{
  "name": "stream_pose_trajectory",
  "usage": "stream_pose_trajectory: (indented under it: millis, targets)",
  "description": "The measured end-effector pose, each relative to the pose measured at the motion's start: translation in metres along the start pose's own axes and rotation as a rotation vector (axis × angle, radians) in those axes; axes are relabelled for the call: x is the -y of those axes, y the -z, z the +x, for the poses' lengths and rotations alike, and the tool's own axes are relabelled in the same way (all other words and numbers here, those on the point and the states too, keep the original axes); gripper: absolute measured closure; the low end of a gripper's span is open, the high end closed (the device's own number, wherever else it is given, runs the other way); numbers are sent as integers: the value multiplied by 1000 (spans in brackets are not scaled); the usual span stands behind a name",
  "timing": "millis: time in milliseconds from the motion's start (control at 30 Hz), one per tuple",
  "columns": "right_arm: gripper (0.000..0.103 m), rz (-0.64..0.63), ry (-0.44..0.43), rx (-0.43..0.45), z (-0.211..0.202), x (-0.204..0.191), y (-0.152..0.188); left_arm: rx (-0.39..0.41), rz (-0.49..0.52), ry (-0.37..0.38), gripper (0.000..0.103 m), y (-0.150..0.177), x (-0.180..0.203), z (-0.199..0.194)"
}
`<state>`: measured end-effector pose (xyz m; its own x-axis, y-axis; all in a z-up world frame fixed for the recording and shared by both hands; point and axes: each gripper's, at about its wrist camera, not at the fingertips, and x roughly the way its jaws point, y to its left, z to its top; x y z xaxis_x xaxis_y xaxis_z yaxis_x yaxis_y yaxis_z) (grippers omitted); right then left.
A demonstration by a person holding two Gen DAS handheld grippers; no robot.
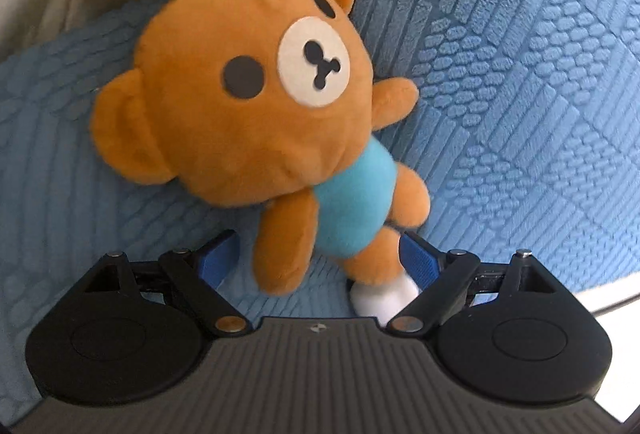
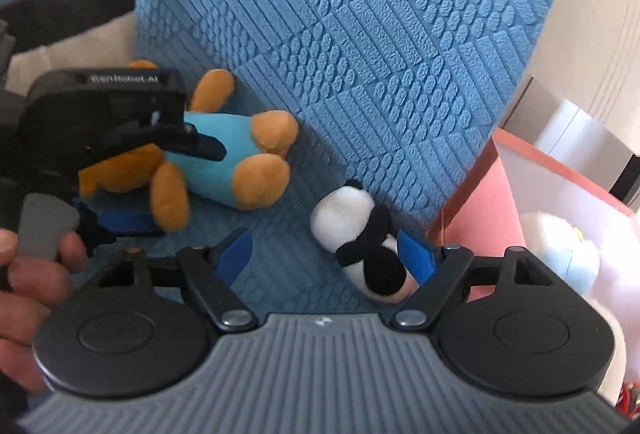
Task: Organize objects
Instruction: 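Close the left tool on the brown bear while the right tool grips the small panda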
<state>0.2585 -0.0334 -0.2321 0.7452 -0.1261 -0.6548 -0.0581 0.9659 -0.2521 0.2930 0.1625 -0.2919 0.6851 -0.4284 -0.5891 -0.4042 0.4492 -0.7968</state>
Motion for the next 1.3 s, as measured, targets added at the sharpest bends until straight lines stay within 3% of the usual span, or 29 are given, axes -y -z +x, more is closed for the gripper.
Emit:
stream_pose_trajectory:
  millis: [233,467,567,667,800,833,900,1000,1300]
  targets:
    - [31,-31,48,-42,30,4,-5,28,-99,15,13,-14,-1,11]
    - [31,-69,67,-89,50,7,-2,43,-217,56,14,-26,-12,16]
    - [31,14,12,-128,57,17,0,11,-178,48,15,-30,-8,19]
    - [28,-10,9,-129,59,15,3,-8,-147,27,16,-30,-2,20]
    - [28,-23,17,-141,61,8,6,-16,-115,-8,28,-28,3,21]
    - [31,-21,20,-145,60,8,6,-24,-107,-14,31,-28,4,21]
    - [47,-31,60,-147,59,7,4,-35,-89,-23,35,-28,6,20]
    - [60,-36,54,-150,56,7,2,-52,-65,-35,39,-28,11,15]
    - [66,32,-31,-137,29,7,-10,-95,82,-118,42,-27,24,-14]
